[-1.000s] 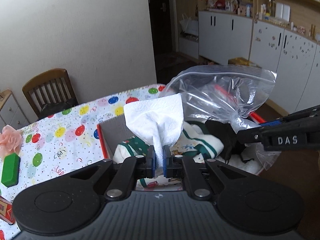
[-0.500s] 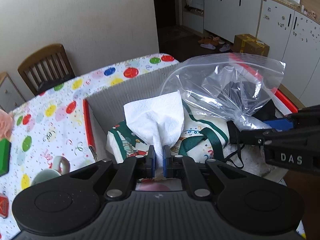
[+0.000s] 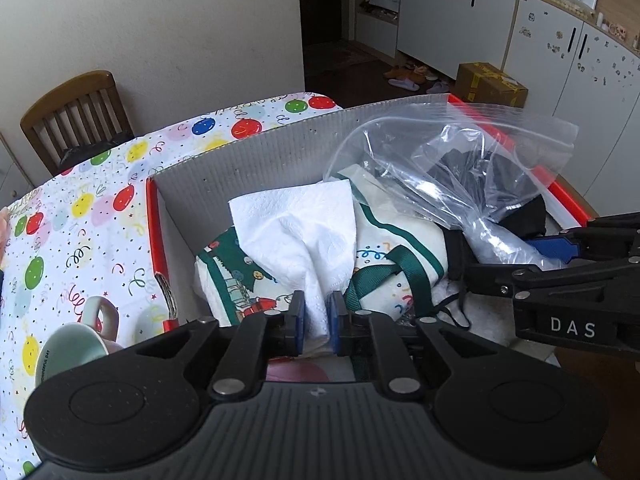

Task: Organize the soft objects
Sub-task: 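Lower the napkin and zip bag into the shoebox and open both grippers, then move both tools back to the table toward the pink bath puff and green sponge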

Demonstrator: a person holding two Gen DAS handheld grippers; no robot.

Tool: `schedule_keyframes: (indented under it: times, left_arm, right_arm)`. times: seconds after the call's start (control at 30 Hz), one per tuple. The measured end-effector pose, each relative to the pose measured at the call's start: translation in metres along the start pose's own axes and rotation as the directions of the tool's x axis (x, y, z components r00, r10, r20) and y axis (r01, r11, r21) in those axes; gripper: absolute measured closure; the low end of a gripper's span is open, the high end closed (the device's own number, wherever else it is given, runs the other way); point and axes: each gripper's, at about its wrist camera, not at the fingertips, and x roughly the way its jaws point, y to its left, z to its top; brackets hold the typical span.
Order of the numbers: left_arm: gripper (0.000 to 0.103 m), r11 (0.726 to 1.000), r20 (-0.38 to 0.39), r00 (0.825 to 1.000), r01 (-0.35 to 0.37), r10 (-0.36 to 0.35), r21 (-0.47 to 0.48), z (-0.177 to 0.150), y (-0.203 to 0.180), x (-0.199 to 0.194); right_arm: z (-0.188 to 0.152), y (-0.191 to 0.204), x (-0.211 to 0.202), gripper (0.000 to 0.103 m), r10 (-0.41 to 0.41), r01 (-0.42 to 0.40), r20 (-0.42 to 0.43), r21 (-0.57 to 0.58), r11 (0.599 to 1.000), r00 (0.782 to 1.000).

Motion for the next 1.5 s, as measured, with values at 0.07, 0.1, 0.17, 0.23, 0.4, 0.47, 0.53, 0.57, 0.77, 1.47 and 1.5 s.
schedule_keyframes:
  times: [0.07, 0.1, 0.17, 0.23, 0.4, 0.47, 0.53, 0.57, 0.77, 1.47, 1.5]
  left_arm:
    - [0.071, 1.000, 0.002, 1.000, 0.015, -0.015, 0.000, -0.001, 0.000, -0.001]
    - [0.066, 1.000, 0.004, 1.000, 0.018, -0.018, -0.001, -0.001, -0.001, -0.002]
    - [0.038, 1.000, 0.012, 1.000, 0.024, -0.024, 0.001, -0.003, -0.002, -0.005]
    - [0.034, 1.000, 0.025, 0.999, 0.022, -0.022, 0.004, -0.003, -0.004, -0.009]
    - [0.034, 1.000, 0.040, 0.999, 0.022, -0.022, -0.001, -0.005, -0.005, -0.019]
    - [0.033, 1.000, 0.047, 0.999, 0.023, -0.023, -0.005, -0.005, -0.005, -0.024]
    - [0.033, 1.000, 0.057, 0.998, 0.027, -0.026, -0.010, -0.006, -0.003, -0.029]
    - [0.031, 0.999, 0.062, 0.998, 0.031, -0.030, -0.014, -0.007, -0.003, -0.032]
    - [0.027, 0.998, 0.098, 0.994, 0.053, -0.050, -0.025, -0.009, -0.002, -0.054]
    - [0.017, 0.984, 0.238, 0.970, 0.084, -0.046, -0.155, -0.041, 0.051, -0.153]
    - [0.017, 0.983, 0.242, 0.969, 0.088, -0.047, -0.164, -0.044, 0.056, -0.158]
  right_arm:
    - [-0.001, -0.001, -0.001, 0.059, 0.000, 0.000, 0.002, 0.002, 1.000, 1.000]
    - [-0.001, -0.001, -0.002, 0.058, 0.000, 0.000, 0.003, 0.002, 1.000, 1.000]
    - [-0.001, 0.000, -0.003, 0.057, -0.002, 0.002, 0.002, -0.001, 1.000, 1.000]
    - [-0.001, 0.000, -0.005, 0.056, -0.002, 0.002, 0.002, -0.005, 1.000, 1.000]
    - [-0.001, -0.002, -0.013, 0.049, -0.004, 0.004, 0.014, -0.008, 1.000, 1.000]
    - [-0.001, -0.003, -0.017, 0.046, 0.001, -0.001, 0.022, -0.008, 1.000, 1.000]
    - [-0.001, -0.003, -0.023, 0.045, 0.009, -0.009, 0.028, -0.008, 1.000, 1.000]
    - [-0.001, -0.003, -0.025, 0.043, 0.014, -0.014, 0.032, -0.010, 1.000, 0.999]
    - [0.000, 0.000, -0.044, 0.038, 0.049, -0.047, 0.067, -0.032, 0.998, 0.997]
    - [0.000, 0.047, -0.108, 0.014, 0.201, -0.177, 0.163, -0.152, 0.972, 0.966]
    - [0.001, 0.053, -0.110, 0.013, 0.208, -0.181, 0.166, -0.161, 0.970, 0.964]
